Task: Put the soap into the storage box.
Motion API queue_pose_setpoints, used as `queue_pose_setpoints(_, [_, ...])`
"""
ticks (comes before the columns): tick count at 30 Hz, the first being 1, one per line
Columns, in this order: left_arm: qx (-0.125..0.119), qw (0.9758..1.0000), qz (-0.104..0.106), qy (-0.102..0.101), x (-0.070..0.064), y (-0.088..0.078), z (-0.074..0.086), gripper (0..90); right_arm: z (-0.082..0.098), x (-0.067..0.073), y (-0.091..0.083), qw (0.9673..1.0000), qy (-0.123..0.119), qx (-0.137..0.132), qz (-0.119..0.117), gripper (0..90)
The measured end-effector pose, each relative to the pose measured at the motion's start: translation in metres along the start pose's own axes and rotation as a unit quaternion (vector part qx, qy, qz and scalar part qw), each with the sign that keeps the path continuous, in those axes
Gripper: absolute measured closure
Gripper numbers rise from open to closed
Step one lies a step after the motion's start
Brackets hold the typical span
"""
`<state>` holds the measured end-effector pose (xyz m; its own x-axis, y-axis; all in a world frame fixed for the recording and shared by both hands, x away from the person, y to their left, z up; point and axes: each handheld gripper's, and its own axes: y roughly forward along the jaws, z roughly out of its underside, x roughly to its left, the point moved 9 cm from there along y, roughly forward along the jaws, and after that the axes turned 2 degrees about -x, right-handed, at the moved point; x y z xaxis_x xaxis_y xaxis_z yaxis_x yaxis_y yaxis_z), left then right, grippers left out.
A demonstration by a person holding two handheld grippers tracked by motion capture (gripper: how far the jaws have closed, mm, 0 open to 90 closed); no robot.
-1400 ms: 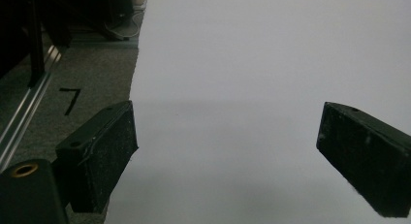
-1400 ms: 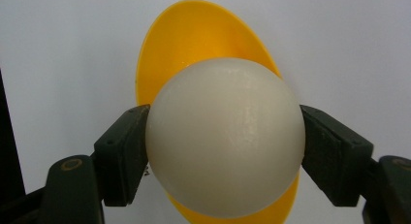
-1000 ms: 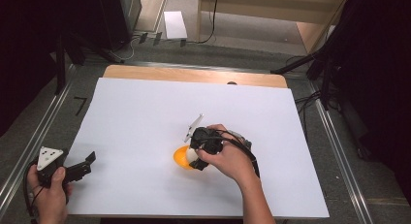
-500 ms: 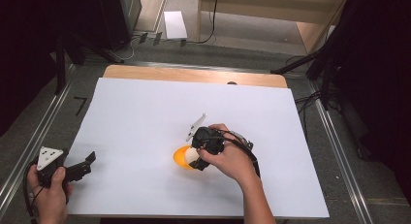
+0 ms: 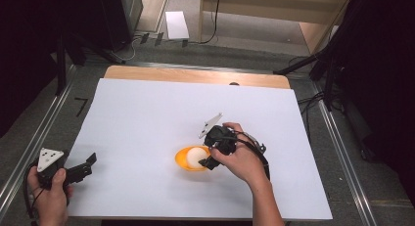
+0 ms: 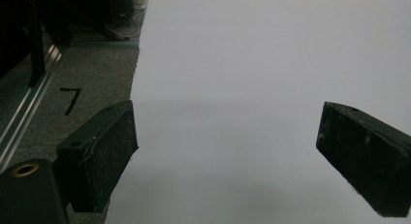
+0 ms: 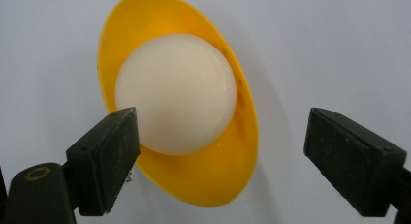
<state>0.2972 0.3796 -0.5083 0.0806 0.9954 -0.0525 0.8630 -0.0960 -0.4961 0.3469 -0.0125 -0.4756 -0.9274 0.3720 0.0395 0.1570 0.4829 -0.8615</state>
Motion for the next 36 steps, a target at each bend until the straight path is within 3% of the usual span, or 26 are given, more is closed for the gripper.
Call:
queue_pose_setpoints(7, [0.001,1.0,-0.001,0.0,0.0,0.0,0.0,8.0,0.008,-0.007,-0.005,0.9997,0.02,-0.011,0.001,6.8])
queue_pose_setpoints(19, [0.0,1.0,0.001,0.001,0.0,0.0,0.0,8.0,0.027,-0.022,-0.015,0.9982,0.049,-0.024,0.024,3.4])
queue_pose_setpoints(36, [0.001,1.0,0.001,0.003,0.0,0.0,0.0,8.0,0.068,-0.045,-0.029,0.9914,0.107,-0.043,0.063,0.0])
